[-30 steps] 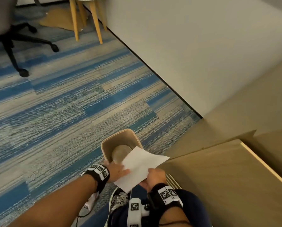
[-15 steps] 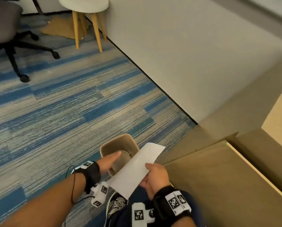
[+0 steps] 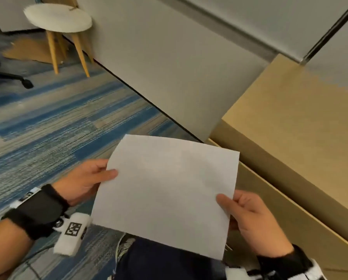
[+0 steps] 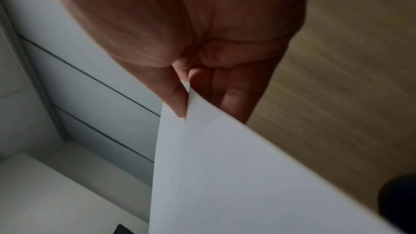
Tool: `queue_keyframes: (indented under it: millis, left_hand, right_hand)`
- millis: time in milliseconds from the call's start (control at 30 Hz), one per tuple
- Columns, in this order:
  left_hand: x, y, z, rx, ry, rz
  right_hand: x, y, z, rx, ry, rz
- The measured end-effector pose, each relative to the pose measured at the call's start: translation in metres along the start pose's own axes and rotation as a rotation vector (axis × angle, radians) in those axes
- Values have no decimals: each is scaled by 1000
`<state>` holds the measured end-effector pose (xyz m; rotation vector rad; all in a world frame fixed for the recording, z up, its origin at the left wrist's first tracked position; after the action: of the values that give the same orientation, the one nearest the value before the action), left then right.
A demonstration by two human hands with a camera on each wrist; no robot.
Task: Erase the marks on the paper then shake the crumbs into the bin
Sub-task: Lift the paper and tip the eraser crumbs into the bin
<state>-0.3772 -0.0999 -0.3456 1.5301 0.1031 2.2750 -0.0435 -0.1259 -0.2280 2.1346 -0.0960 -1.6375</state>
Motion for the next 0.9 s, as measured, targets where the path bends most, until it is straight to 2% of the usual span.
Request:
queue_keyframes:
  millis: [100,167,400,700,900]
  left_hand:
    - [23,6,23,11,-252,64]
    - [31,10,39,-9,-323,59]
    - [73,17,105,-118,-460,192]
    - [139,-12,247,-281,-582,352]
    - [161,-45,333,-343,-582,327]
  right_hand:
    - [-1,26,-17,56,22,-17]
    - [-3,44,-27,80,21,-36]
    - [-10,98,-79,187,-23,-96]
    - [-29,167,-167,451,-76,-153]
    - [-31,213,-234,698,24,-159]
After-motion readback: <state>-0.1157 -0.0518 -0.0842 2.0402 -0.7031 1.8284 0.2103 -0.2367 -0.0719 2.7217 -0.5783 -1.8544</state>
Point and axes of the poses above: each hand's wrist, its own y-axis away from the middle knuckle, its own z-axis out of the palm, x = y × z, the point moved 7 cm from there along -y, towards the middle knuckle, and after that the axes turned 7 degrees about y, right-handed, at the moved point
